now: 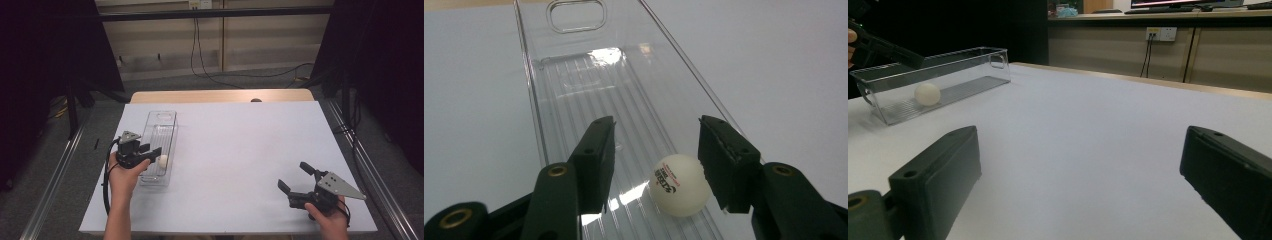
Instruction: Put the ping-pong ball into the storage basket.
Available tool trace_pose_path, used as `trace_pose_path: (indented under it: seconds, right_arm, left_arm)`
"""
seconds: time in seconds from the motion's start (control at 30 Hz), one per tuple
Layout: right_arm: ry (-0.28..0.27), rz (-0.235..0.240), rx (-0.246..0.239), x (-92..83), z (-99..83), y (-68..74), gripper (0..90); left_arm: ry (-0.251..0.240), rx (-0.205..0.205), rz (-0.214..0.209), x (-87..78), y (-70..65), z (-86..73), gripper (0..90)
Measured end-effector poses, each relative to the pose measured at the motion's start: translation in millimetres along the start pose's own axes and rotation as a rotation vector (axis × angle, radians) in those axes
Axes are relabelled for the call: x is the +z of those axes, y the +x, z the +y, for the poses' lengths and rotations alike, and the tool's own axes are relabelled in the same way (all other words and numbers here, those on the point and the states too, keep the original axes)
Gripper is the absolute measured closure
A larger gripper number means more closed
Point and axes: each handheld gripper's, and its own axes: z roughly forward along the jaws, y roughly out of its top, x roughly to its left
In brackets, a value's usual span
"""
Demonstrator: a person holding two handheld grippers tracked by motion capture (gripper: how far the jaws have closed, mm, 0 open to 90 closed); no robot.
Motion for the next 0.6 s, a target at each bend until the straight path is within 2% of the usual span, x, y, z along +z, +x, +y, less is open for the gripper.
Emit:
trace_pose_path:
  seconds: [0.3, 0.6]
  right_arm:
    - [0.001, 0.002, -0.001, -0.3, 0.2, -0.5, 2.4]
    - [-0.003, 0.004, -0.013, 1.2, 0.4, -0.2, 2.5]
  left_arm:
    - [-0.018, -0.008, 0.009, 0.0, -1.8, 0.5, 44.2]
    - [-0.04, -0.012, 0.021, -3.4, -0.9, 1.2, 31.8]
